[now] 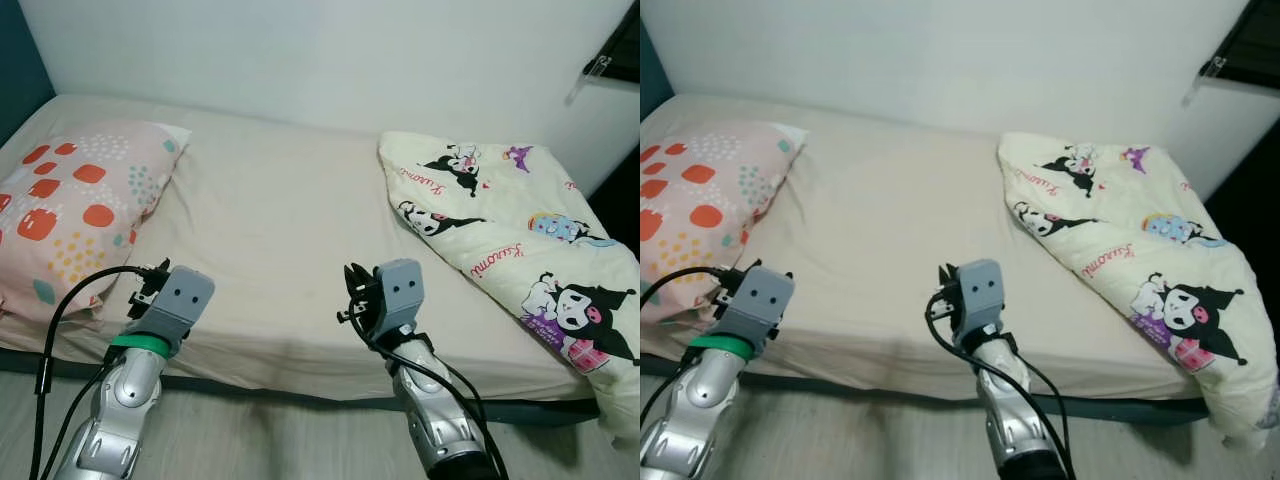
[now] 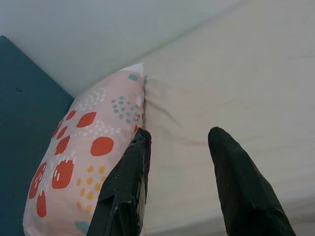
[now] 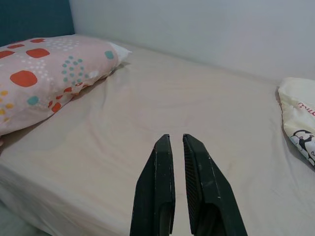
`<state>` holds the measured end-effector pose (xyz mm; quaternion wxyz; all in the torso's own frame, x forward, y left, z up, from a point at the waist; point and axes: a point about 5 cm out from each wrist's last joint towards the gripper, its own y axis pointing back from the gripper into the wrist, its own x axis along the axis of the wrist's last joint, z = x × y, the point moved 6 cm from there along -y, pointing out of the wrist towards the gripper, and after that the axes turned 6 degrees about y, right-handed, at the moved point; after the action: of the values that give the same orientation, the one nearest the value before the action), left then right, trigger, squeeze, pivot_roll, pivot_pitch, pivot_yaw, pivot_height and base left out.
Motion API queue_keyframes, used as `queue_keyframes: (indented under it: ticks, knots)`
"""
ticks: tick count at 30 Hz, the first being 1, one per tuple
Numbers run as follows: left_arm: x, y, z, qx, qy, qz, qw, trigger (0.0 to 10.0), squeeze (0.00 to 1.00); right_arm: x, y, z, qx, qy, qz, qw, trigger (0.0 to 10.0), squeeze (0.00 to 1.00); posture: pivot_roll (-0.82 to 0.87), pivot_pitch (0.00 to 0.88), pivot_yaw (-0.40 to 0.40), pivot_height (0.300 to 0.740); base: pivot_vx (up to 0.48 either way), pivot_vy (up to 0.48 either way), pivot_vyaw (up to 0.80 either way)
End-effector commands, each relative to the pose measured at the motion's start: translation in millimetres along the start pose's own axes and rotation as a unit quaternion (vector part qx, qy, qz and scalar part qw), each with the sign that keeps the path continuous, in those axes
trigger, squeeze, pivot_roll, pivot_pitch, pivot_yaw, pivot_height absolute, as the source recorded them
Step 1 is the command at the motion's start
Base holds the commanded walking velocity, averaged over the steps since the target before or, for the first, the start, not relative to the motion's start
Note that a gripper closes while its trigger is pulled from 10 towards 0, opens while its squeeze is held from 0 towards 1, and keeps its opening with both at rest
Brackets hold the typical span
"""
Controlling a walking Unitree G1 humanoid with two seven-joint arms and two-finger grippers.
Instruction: Clean up the room
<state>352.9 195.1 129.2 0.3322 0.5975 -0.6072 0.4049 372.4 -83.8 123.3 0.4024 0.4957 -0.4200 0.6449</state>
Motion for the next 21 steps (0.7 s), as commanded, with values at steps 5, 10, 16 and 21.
queue_keyframes:
  ticks: [5, 10, 16, 21]
  knots:
    - [-23, 9.9, 18.4, -0.034, 0.0, -0.04, 0.999, 10.0, 0.0, -13, 7.0, -2.5, 0.005, 0.003, -0.02, 1.0, 10.0, 0.0, 0.07, 0.083, -0.033, 0.74, 0.0, 0.0, 0.0]
    - [-45, 22.8, 32.7, -0.059, -0.003, -0.071, 0.996, 10.0, 0.0, -46, 22.9, -8.3, 0.021, 0.014, -0.071, 0.997, 10.0, 0.0, 0.07, 0.079, -0.034, 0.74, 0.0, 0.0, 0.0]
    - [-53, 28.8, 38.1, -0.07, -0.007, -0.081, 0.994, 10.0, 0.0, -63, 32.6, -8.4, 0.019, 0.005, -0.102, 0.995, 10.0, 0.0, 0.07, 0.073, -0.035, 0.74, 0.0, 0.0, 0.0]
    - [-62, 31.8, 43.3, -0.078, 0.001, -0.096, 0.992, 10.0, 0.0, -75, 38.2, -8.9, 0.019, -0.003, -0.124, 0.992, 10.0, 0.0, 0.07, 0.075, -0.033, 0.74, 0.0, 0.0, 0.0]
